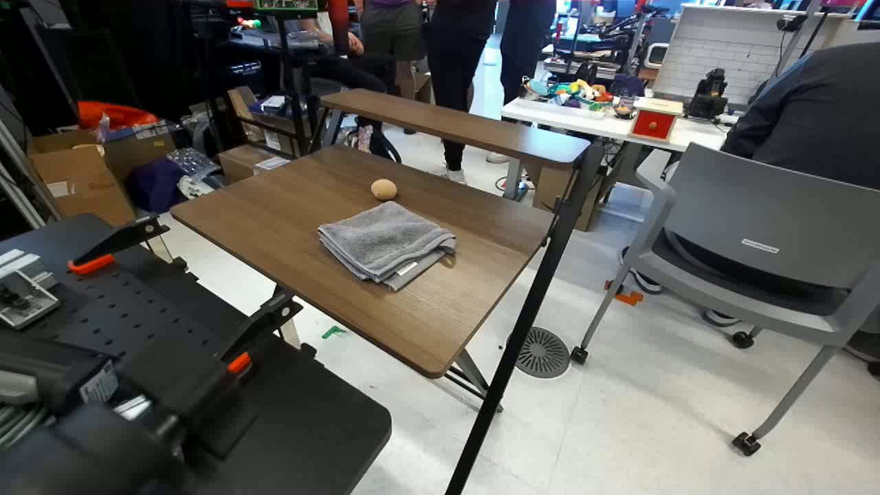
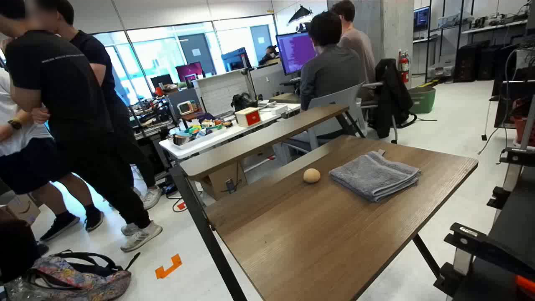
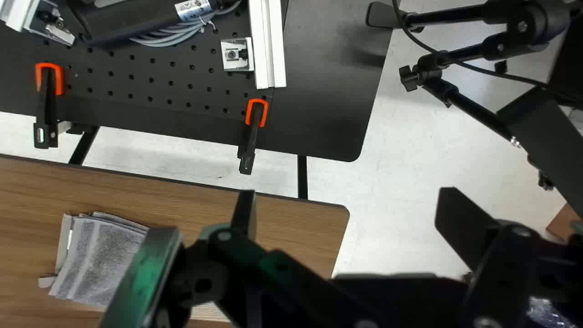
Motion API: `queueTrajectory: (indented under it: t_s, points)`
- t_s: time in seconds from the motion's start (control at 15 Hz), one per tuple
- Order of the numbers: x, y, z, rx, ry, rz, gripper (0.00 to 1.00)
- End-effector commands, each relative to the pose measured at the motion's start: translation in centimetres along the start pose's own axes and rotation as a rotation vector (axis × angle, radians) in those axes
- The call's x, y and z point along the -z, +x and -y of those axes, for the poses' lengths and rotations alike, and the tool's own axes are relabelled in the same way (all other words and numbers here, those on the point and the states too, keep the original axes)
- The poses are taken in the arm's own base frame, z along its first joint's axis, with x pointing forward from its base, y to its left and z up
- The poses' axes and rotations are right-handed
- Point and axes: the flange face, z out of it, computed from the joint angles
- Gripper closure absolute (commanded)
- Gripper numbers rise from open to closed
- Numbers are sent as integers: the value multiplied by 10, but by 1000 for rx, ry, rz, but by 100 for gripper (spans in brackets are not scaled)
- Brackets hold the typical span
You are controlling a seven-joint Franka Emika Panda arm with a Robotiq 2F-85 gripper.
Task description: Move the ball to the right and use the cloth to wipe the table
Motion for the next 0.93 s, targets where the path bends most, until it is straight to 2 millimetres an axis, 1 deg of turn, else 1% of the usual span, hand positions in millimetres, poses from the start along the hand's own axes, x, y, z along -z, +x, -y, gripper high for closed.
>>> queueTrajectory:
  t_s: [0.0, 0.8, 0.87]
  points:
    - [1, 0, 0, 0, 0, 0, 0]
    - [1, 0, 0, 0, 0, -1, 0]
    - [-13, 1, -3, -43, 4, 43, 0]
